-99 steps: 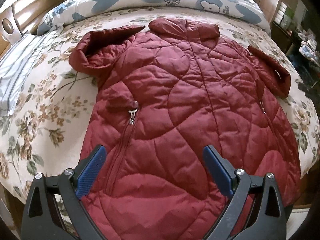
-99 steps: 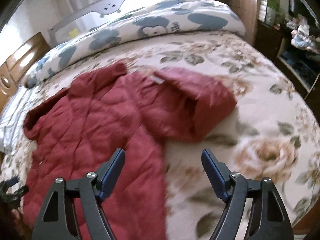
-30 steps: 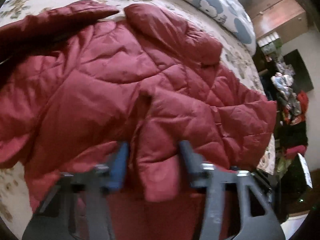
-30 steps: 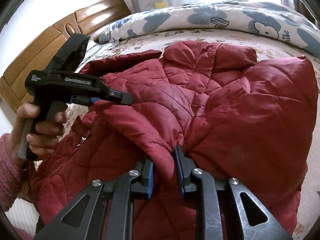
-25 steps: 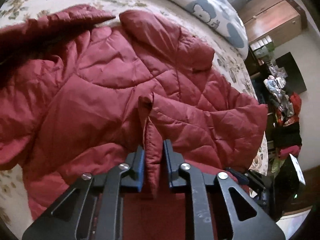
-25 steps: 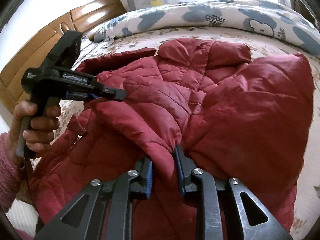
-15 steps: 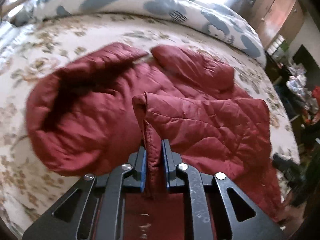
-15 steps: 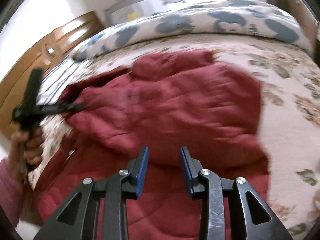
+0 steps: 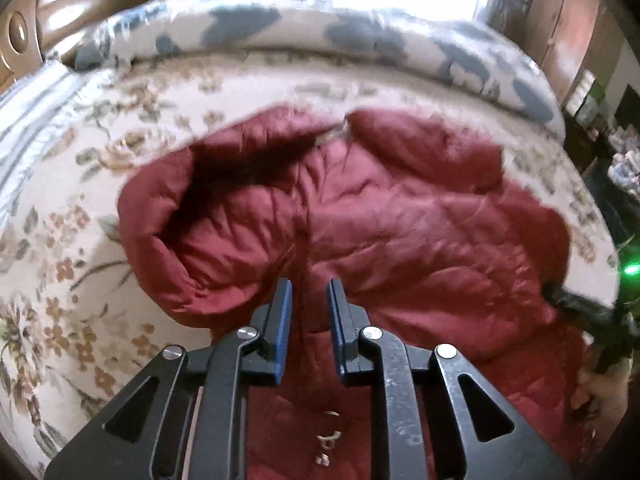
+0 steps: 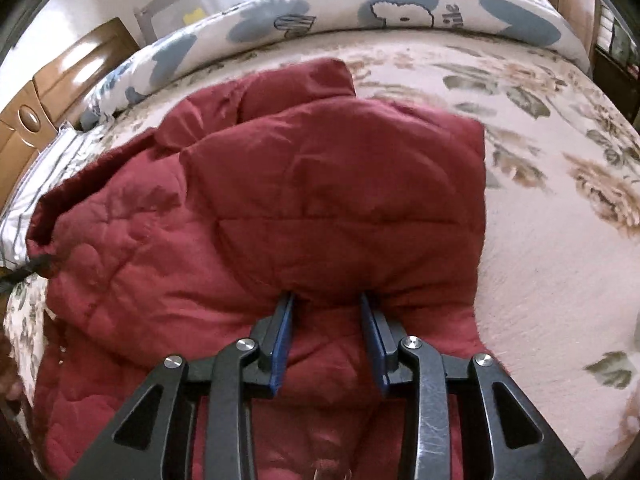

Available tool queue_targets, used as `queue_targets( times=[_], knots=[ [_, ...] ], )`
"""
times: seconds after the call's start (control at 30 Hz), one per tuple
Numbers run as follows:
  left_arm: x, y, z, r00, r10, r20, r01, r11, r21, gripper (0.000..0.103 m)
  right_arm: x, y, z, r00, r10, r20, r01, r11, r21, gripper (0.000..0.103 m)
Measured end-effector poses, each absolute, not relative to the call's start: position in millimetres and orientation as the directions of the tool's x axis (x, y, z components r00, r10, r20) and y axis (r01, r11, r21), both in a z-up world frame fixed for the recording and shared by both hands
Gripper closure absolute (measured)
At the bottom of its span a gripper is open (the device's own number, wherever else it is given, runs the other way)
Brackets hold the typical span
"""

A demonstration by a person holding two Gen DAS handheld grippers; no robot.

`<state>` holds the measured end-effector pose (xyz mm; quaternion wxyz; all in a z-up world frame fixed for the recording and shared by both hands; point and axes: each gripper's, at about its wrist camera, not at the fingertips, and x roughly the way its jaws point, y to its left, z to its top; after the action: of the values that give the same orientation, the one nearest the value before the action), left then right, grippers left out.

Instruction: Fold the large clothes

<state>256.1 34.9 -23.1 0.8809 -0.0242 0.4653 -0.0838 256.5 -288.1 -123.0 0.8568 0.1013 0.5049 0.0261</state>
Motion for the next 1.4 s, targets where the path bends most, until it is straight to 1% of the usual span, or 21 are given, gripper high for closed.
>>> queue_targets(
  times=[0.07, 0.13, 0.23, 0.33, 0.4, 0.5, 0.7, 0.8, 0.87, 0.93, 0.97, 1.03, 1.07, 1.13, 1.17, 1.4],
  knots=[
    [250, 24, -14, 0.549, -0.252, -0.797, 0.195, 0.966, -0.171, 0.087, 258, -290, -128, 0.484, 0.162, -0.86, 0.07, 0.972, 0.222, 0.068],
    [249, 8, -15, 0.524, -0.281, -0.804, 0.246, 0.954, -0.173, 0.087, 258, -291, -130, 0.483, 0.168, -0.86, 0.079, 0.969, 0.233, 0.067],
    [255, -15, -36, 0.492, -0.228, -0.84, 0.268, 0.958, -0.104, 0.087, 258, -289, -130, 0.48, 0.16, -0.863, 0.081, 0.971, 0.225, 0.067],
    [264, -17, -67, 0.447, -0.153, -0.881, 0.23, 0.972, -0.053, 0.087, 257, -291, -130, 0.479, 0.165, -0.862, 0.088, 0.968, 0.234, 0.066],
    [270, -8, -86, 0.417, -0.164, -0.894, 0.201, 0.976, -0.085, 0.087, 256, -292, -130, 0.48, 0.169, -0.861, 0.091, 0.966, 0.24, 0.066],
    [272, 1, -90, 0.414, -0.205, -0.887, 0.189, 0.972, -0.137, 0.087, 255, -292, -130, 0.486, 0.17, -0.857, 0.09, 0.966, 0.243, 0.066],
    [272, -2, -88, 0.413, -0.178, -0.893, 0.185, 0.977, -0.109, 0.087, 251, -287, -130, 0.516, 0.143, -0.845, 0.087, 0.972, 0.217, 0.064],
    [273, -4, -93, 0.414, -0.176, -0.893, 0.185, 0.977, -0.107, 0.087, 251, -285, -126, 0.502, 0.133, -0.855, 0.087, 0.975, 0.202, 0.062],
    [272, -3, -92, 0.412, -0.18, -0.893, 0.185, 0.976, -0.111, 0.087, 249, -283, -118, 0.484, 0.129, -0.865, 0.094, 0.976, 0.198, 0.052],
    [270, -2, -88, 0.411, -0.176, -0.895, 0.189, 0.976, -0.105, 0.087, 239, -282, -105, 0.494, 0.151, -0.856, 0.097, 0.969, 0.226, 0.036],
    [268, -2, -86, 0.411, -0.172, -0.895, 0.191, 0.976, -0.1, 0.087, 231, -280, -96, 0.514, 0.151, -0.845, 0.095, 0.968, 0.231, 0.031],
    [263, -1, -79, 0.417, -0.16, -0.895, 0.194, 0.977, -0.084, 0.085, 214, -276, -79, 0.545, 0.149, -0.825, 0.09, 0.968, 0.234, 0.007],
    [259, 0, -74, 0.425, -0.156, -0.891, 0.196, 0.978, -0.078, 0.084, 206, -275, -72, 0.555, 0.158, -0.817, 0.085, 0.966, 0.244, 0.005],
    [252, 3, -65, 0.442, -0.148, -0.885, 0.198, 0.978, -0.065, 0.079, 191, -272, -62, 0.575, 0.192, -0.796, 0.069, 0.957, 0.281, 0.004],
    [249, 5, -60, 0.454, -0.141, -0.88, 0.197, 0.979, -0.055, 0.079, 184, -270, -59, 0.574, 0.214, -0.791, 0.06, 0.952, 0.301, 0.003],
    [242, 23, -44, 0.476, -0.116, -0.872, 0.181, 0.983, -0.032, 0.078, 164, -260, -66, 0.505, 0.245, -0.828, 0.074, 0.943, 0.325, 0.003]
  ],
)
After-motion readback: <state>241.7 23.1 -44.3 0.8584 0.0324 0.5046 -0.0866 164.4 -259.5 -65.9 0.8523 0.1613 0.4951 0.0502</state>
